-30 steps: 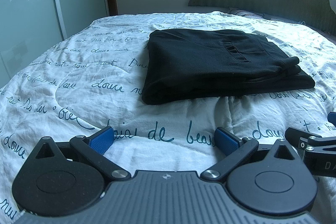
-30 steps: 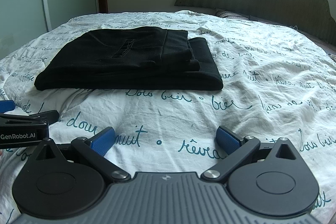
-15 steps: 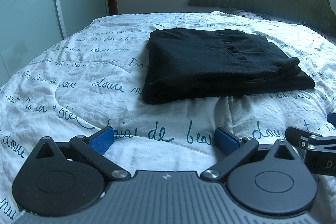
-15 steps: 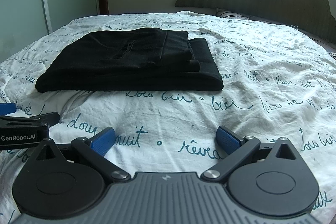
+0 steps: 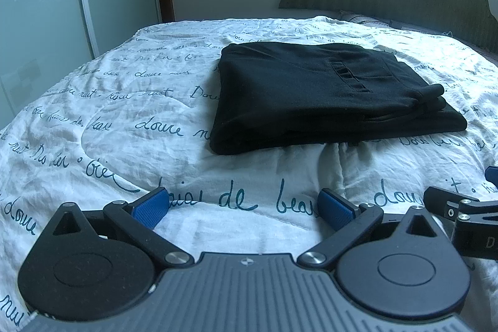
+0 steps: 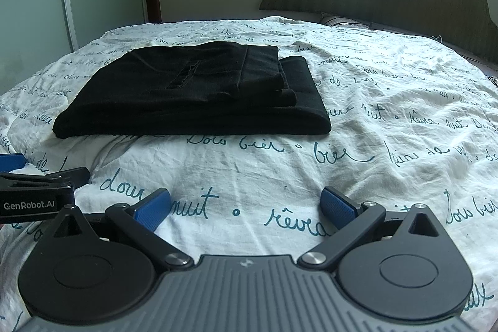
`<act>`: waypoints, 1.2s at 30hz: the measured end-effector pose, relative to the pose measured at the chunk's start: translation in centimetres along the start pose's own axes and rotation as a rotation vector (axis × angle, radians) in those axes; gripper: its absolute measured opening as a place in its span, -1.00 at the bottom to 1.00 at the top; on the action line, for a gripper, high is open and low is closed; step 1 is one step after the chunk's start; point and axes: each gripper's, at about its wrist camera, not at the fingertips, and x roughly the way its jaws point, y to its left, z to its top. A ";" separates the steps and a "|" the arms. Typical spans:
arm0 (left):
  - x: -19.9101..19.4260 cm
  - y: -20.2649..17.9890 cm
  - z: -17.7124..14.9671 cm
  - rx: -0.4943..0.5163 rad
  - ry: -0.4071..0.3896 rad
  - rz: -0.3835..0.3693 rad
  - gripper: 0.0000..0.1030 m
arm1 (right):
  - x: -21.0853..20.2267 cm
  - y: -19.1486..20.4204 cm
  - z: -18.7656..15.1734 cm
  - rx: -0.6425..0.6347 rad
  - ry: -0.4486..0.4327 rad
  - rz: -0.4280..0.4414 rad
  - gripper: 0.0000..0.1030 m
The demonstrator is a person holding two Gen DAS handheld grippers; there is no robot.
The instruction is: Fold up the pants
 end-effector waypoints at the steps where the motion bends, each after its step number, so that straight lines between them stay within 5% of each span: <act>1: 0.0 0.0 0.0 0.001 0.000 0.001 1.00 | 0.0 0.0 0.0 0.002 -0.001 0.002 1.00; 36: 0.0 0.3 0.0 -0.012 0.006 -0.010 1.00 | -0.1 0.2 -0.1 -0.008 -0.008 -0.005 1.00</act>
